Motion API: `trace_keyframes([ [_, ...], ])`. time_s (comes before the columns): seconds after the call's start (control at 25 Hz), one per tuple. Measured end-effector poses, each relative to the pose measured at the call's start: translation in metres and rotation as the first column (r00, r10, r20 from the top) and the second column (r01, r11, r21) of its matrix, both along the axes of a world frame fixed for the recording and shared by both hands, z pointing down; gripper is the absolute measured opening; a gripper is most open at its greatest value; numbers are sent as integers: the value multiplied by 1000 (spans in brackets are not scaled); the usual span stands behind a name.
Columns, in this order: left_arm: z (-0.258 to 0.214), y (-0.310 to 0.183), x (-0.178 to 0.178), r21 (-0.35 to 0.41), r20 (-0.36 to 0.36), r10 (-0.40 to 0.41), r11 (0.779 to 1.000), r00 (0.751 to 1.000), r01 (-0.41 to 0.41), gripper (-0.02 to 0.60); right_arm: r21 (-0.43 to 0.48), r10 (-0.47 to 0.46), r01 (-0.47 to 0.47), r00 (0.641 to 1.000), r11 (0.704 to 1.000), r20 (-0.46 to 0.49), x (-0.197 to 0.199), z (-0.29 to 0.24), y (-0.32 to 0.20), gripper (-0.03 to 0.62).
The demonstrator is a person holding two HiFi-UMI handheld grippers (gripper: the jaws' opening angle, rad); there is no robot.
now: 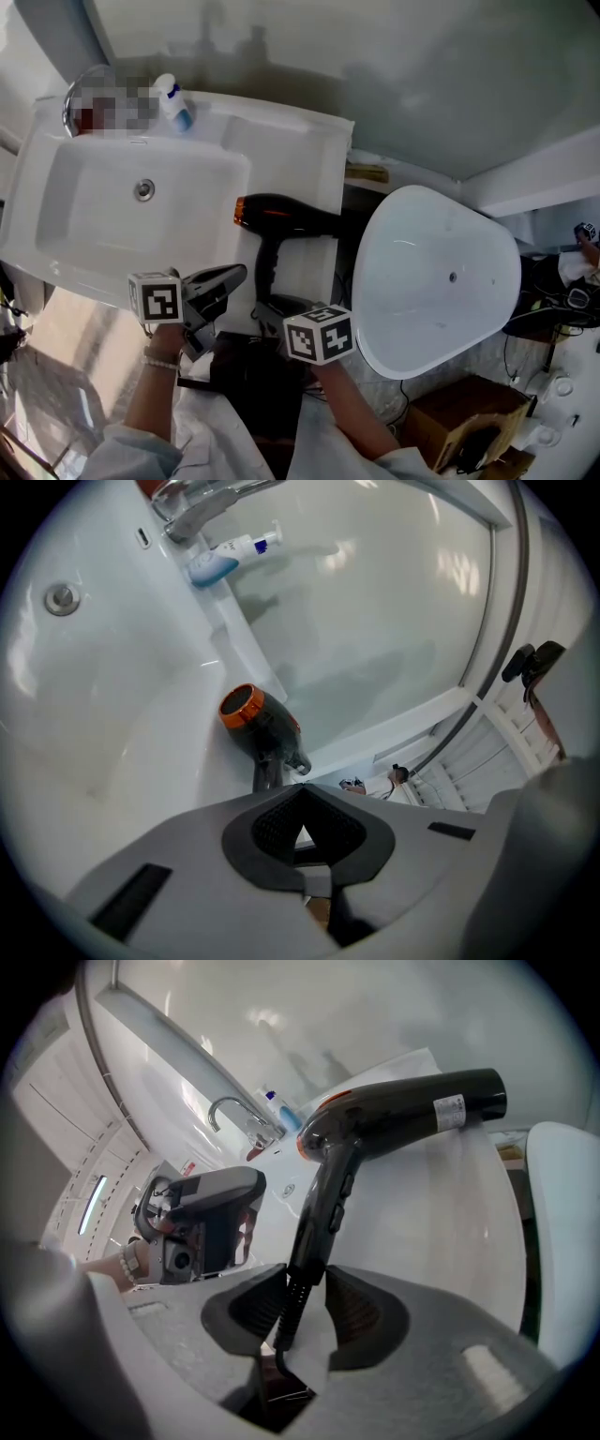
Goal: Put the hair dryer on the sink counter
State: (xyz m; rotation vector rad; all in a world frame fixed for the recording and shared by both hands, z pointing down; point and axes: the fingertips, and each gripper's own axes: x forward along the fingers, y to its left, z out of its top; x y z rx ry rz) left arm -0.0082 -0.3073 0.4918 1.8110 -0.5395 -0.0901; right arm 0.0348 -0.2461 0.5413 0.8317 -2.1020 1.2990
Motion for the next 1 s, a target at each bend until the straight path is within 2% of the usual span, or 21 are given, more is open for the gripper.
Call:
trace_keyframes([
  [0.16, -13, 2, 0, 42, 5, -12, 999, 1000, 11, 5, 5, 3, -3, 1000, 1000, 2, -1, 2, -2, 150],
  [0.44, -29, 2, 0, 94, 10, -31, 995, 999, 30, 5, 38, 10, -11, 1000, 999, 26, 1, -7, -2, 150],
  [0.64, -35, 10, 8, 106, 16, -33, 994, 999, 31, 5, 108, 38, -43, 998, 993, 42, 13, -24, 0, 150],
  [0.84, -43, 15, 13, 120, 9, -52, 992, 999, 50, 5, 197, 90, -109, 991, 974, 101, 30, -48, -4, 141],
  [0.88, -46, 16, 14, 124, 12, -55, 991, 998, 53, 5, 214, 103, -123, 989, 969, 105, 35, -53, -5, 135],
  [0.92, -49, 17, 15, 130, 15, -57, 990, 998, 54, 5, 231, 116, -138, 988, 963, 104, 40, -57, -5, 47],
  [1.0, -56, 20, 18, 147, 30, -59, 988, 998, 54, 5, 266, 138, -161, 985, 950, 102, 51, -66, -7, 0],
])
